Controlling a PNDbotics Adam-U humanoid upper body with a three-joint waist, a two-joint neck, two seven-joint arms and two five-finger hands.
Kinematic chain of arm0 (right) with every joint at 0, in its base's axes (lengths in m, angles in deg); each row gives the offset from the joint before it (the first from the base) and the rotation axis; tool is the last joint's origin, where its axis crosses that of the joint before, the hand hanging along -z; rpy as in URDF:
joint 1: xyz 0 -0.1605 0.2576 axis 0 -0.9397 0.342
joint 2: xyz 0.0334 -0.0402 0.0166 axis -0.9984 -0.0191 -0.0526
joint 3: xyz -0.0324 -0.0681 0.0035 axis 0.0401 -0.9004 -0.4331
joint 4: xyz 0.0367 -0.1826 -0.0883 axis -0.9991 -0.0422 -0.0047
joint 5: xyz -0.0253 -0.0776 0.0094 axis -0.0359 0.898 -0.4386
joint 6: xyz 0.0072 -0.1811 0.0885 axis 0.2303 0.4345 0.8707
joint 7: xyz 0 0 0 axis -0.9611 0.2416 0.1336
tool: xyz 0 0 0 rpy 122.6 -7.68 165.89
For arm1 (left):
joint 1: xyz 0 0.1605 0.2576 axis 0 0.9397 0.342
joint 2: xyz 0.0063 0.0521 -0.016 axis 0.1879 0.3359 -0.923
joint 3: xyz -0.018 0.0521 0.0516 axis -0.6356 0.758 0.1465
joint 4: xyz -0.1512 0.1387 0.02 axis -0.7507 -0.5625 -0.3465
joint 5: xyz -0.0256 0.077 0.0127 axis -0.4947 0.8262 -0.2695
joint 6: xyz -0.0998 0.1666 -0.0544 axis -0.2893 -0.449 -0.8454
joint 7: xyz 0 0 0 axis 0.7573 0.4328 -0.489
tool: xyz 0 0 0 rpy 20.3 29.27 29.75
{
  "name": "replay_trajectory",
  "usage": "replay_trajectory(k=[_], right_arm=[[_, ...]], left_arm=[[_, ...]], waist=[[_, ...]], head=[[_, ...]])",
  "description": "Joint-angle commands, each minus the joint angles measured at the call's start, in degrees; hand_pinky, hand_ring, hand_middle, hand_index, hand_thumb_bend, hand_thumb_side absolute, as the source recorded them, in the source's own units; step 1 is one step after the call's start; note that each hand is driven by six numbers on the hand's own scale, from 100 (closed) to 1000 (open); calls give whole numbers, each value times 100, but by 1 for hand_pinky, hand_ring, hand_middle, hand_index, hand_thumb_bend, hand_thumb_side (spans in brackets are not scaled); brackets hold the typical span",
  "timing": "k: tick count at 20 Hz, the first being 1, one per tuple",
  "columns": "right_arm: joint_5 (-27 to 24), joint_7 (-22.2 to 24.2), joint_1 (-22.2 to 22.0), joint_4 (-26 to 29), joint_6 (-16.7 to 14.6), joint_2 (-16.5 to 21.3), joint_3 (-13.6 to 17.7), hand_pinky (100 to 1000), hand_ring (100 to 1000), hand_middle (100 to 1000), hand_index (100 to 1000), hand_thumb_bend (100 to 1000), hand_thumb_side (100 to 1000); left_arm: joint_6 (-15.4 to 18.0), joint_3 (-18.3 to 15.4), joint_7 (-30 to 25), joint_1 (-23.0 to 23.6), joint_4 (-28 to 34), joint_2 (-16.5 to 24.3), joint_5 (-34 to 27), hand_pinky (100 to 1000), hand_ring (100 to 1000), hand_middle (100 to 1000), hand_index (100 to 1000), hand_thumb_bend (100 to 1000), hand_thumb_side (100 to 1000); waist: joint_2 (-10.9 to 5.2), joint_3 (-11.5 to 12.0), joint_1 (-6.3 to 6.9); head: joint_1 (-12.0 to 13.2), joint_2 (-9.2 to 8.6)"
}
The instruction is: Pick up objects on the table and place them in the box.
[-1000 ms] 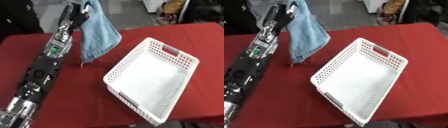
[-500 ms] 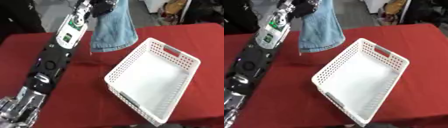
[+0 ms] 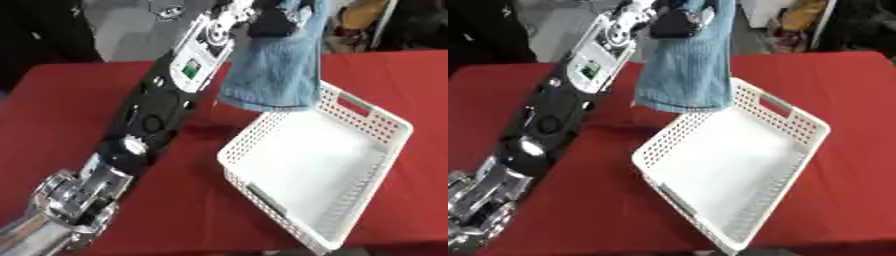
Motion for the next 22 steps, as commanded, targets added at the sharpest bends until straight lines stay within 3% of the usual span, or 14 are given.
replay_trajectory(k=[1, 3, 4, 5, 6, 7, 8, 9, 11, 15, 22], right_arm=[[-11, -13, 113, 89, -16, 75, 20, 812, 850, 826, 953, 100, 1000], [-12, -9, 121, 89, -12, 76, 12, 812, 850, 826, 953, 100, 1000], [-13, -2, 125, 89, -8, 77, 5, 812, 850, 826, 953, 100, 1000], [-15, 8, 132, 89, -3, 77, -2, 812, 850, 826, 953, 100, 1000], [-17, 15, 137, 89, 1, 75, -5, 812, 850, 826, 953, 100, 1000], [-20, 20, 145, 89, 5, 73, -7, 812, 850, 826, 953, 100, 1000], [-22, 23, 150, 89, 8, 73, -7, 812, 850, 826, 953, 100, 1000], [-23, 28, 156, 89, 13, 74, -9, 812, 850, 826, 953, 100, 1000], [-24, 35, 156, 89, 21, 77, -10, 812, 850, 826, 954, 100, 1000], [-21, 44, 147, 89, 21, 81, -8, 811, 850, 826, 953, 100, 1000], [-12, 53, 131, 89, 21, 79, -11, 811, 850, 826, 953, 100, 1000]], left_arm=[[58, 201, -369, -167, 70, -12, 463, 100, 100, 100, 155, 100, 100], [138, 404, -704, -138, -56, -17, 787, 100, 100, 111, 174, 214, 100], [208, 531, -912, -122, -151, -19, 956, 100, 100, 163, 229, 331, 100], [308, 672, -1140, -91, -259, -29, 1139, 100, 100, 224, 296, 396, 146], [369, 728, -1329, -49, -376, -68, 1189, 100, 100, 336, 433, 457, 274], [489, 860, -1553, -9, -483, -61, 1376, 100, 100, 304, 395, 434, 241], [599, 925, -1719, 26, -562, -65, 1555, 554, 638, 782, 861, 716, 759], [720, 1023, -1964, 98, -700, -61, 1782, 641, 757, 856, 914, 722, 878], [952, 1073, -2237, 188, -852, -72, 2082, 718, 851, 928, 954, 739, 998], [1179, 1049, -2343, 268, -941, -55, 2334, 776, 912, 972, 969, 703, 1000], [1172, 971, -2209, 261, -911, -29, 2401, 809, 956, 1000, 982, 672, 1000]], waist=[[-66, -13, -18], [-66, -21, -9], [-66, -28, -4], [-65, -37, 2], [-64, -43, 4], [-61, -51, 9], [-59, -54, 13], [-58, -55, 18], [-61, -47, 25], [-66, -32, 22], [-74, -18, 21]], head=[[68, -5], [66, -5], [72, -5], [80, -5], [82, -5], [83, -5], [80, -5], [69, -5], [44, -5], [-4, -5], [15, -5]])
